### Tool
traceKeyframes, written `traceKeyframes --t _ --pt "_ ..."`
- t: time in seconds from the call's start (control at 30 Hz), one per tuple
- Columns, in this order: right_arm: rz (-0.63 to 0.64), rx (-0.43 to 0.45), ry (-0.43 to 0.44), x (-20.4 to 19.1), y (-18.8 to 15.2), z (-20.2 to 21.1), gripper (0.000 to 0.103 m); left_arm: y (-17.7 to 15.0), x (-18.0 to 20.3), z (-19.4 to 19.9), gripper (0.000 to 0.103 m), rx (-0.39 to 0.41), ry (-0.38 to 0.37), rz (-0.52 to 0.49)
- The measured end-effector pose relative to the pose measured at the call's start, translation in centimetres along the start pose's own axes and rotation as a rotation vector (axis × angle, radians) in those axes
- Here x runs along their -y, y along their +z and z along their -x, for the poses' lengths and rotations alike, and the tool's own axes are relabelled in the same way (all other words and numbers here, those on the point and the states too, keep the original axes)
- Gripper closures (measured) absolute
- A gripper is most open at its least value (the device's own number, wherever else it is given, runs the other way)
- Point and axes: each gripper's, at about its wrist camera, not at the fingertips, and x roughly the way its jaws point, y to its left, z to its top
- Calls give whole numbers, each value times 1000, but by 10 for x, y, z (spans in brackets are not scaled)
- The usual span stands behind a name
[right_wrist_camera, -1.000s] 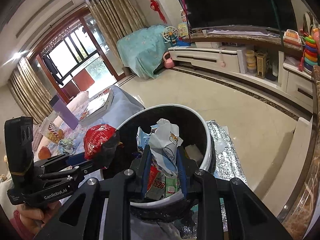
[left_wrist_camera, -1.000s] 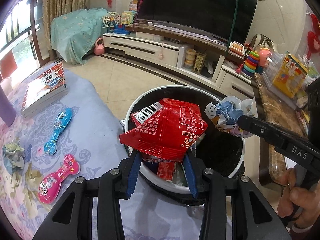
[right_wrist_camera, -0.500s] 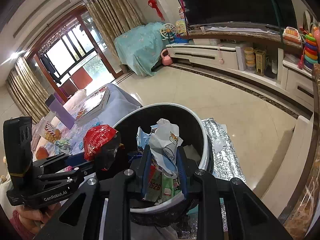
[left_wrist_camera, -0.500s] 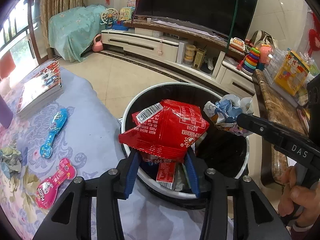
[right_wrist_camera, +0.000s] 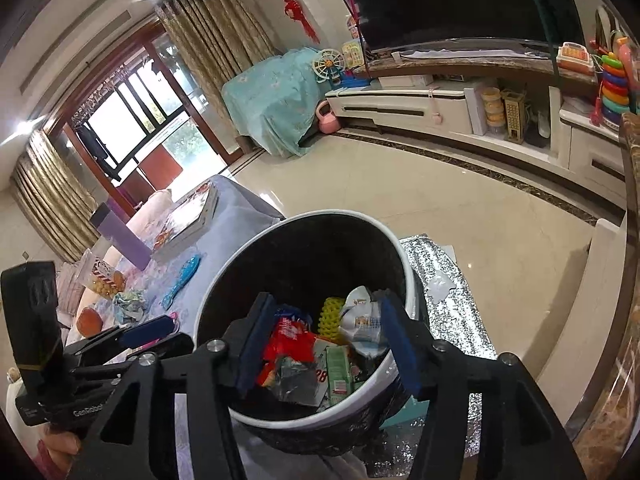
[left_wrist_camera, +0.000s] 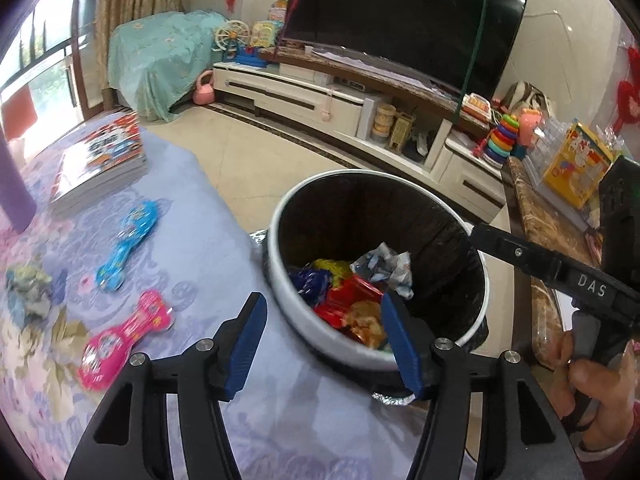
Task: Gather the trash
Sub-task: 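Open both grippers to drop the red bag and white wrapper into the bin, then move both tools back toward the crumpled wrapper and pink toy on the table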
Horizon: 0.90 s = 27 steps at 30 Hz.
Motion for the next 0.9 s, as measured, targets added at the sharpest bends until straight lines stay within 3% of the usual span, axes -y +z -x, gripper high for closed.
traceKeyframes --t 0.07,0.13,0.53,0.9 --pt "-7 8 12 -5 -5 3 26 -13 -10 10 41 14 9 22" --pt "-8 8 23 -12 -11 5 24 -25 -18 19 41 25 23 38" --pt "85 -38 100 -81 -51 -3 23 -96 -85 82 41 61 135 184" --pt "192 -108 160 -151 -81 -29 22 -134 -138 124 41 72 210 307"
